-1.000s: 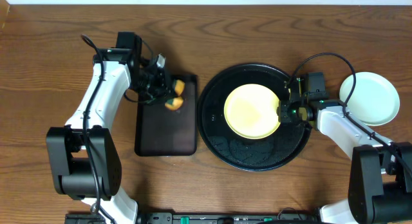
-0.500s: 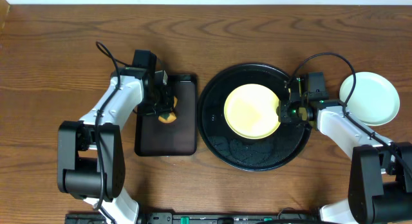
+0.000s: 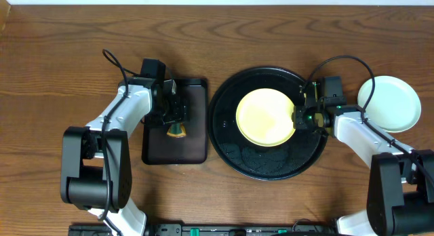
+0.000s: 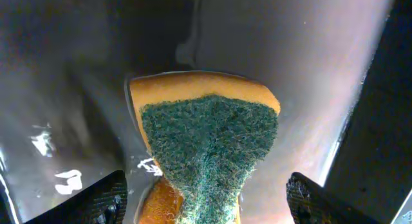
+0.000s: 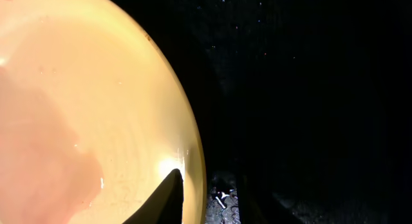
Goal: Clean dirty plates on tray and stack at the side
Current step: 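Lift the yellow plate with the right gripper toward the stack at right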
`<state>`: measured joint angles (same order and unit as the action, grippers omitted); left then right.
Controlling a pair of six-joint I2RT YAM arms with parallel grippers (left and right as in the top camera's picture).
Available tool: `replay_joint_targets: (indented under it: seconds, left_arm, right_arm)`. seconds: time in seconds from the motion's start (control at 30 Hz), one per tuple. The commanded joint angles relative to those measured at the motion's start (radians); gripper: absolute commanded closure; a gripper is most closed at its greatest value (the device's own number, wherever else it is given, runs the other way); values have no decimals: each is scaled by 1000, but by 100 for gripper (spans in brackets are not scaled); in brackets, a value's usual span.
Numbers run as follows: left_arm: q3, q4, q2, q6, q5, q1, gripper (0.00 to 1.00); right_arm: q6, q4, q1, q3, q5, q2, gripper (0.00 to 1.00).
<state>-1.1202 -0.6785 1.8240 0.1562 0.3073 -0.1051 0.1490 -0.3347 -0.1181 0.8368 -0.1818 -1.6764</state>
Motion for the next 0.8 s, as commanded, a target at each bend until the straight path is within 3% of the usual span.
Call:
replay_joint_targets:
  seconds: [0.0, 0.2, 0.27, 0.53, 0.77]
  left_arm:
    - [10, 0, 2, -6, -13, 2, 20]
    - [10, 0, 2, -6, -14, 2, 20]
    - [10, 0, 2, -6, -14, 2, 20]
    - [10, 0, 2, -6, -14, 2, 20]
    - [10, 0, 2, -6, -13, 2, 20]
  right_arm:
    - [-12, 31, 12, -33, 34, 0, 75]
    - [-11, 68, 11, -48, 35, 0, 86]
    - [-11, 70, 11, -48, 35, 0, 99]
    - [-39, 31, 7, 32, 13, 119, 99]
    - [-114, 8, -29, 45, 156, 311, 99]
